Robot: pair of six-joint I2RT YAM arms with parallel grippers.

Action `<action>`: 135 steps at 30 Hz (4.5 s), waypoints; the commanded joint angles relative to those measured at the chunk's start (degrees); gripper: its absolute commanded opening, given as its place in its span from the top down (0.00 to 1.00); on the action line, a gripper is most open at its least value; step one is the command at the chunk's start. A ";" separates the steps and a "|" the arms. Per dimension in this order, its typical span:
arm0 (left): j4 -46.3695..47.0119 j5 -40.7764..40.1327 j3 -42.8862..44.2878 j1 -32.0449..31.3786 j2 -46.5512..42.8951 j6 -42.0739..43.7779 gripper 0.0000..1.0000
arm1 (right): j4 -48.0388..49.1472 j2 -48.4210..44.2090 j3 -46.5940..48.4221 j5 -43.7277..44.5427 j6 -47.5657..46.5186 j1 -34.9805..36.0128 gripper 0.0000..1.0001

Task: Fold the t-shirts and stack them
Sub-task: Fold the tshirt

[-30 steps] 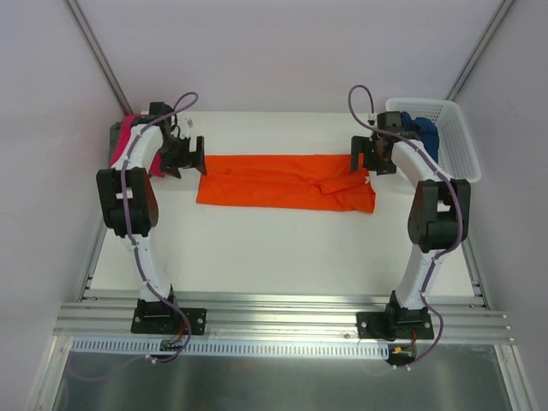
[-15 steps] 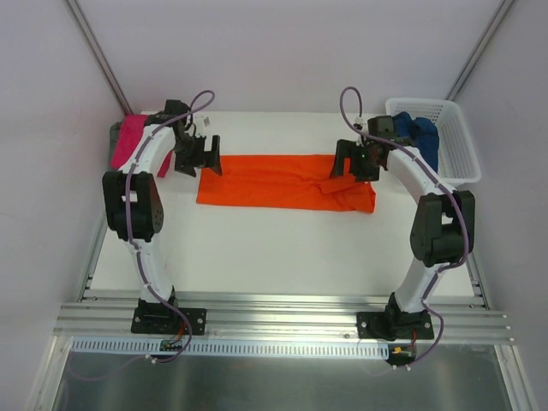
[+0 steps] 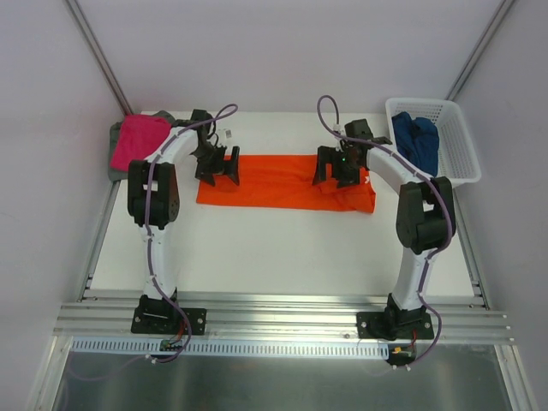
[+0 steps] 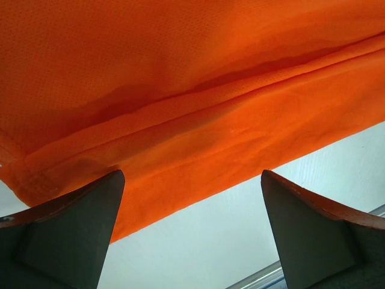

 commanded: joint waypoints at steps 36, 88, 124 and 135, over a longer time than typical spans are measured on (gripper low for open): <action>-0.22 2.85 0.68 -0.29 3.08 -2.67 0.01 | 0.19 3.65 4.91 4.85 -1.39 3.57 0.04; -0.31 -2.42 -3.89 -5.04 -8.18 1.03 0.01 | -1.74 3.04 6.84 6.18 3.54 -1.97 0.04; -0.49 3.20 -18.48 -2.84 -11.16 -0.64 0.01 | 1.60 22.64 30.40 4.24 6.70 -3.12 0.04; -0.22 2.34 -23.93 -10.04 -19.42 -0.64 0.01 | 0.99 19.93 33.48 1.87 6.35 -2.76 0.04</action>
